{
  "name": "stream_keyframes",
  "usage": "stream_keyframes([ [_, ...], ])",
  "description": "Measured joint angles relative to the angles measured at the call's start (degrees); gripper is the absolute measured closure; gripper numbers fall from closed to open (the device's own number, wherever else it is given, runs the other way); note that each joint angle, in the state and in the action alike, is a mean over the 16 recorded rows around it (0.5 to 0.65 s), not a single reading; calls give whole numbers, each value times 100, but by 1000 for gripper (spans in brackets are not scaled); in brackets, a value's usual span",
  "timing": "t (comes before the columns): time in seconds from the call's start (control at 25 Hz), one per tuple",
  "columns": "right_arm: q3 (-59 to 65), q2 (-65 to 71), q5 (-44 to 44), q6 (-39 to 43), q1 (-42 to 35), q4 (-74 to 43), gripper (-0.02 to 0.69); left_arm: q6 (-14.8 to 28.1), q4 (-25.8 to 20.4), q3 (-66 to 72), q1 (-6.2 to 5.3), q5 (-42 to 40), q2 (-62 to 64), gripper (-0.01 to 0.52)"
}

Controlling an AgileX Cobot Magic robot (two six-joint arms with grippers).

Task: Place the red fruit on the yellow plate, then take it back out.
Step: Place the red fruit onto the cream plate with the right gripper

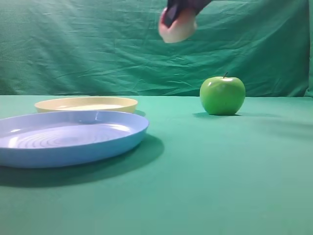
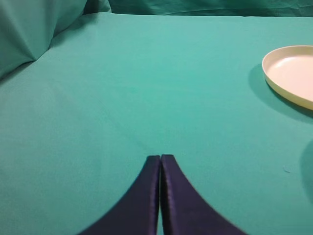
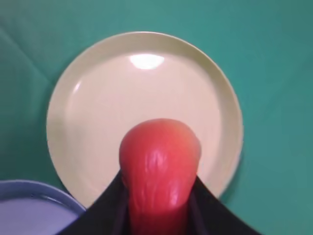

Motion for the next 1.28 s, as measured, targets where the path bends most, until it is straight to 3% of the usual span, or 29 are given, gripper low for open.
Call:
stream_keyframes([
  [0.48,-915,1387,-457,-317,288,443,461,1,0,0,0,0,0,514],
  [1.08,-945,1379,-642,-636,257,334,69,1,0,0,0,0,0,514],
  [1.2,-980,1247,-559,-633,214,197,37,1,0,0,0,0,0,514],
  [1.28,-1010,1125,-443,-612,177,93,52,1,0,0,0,0,0,514],
])
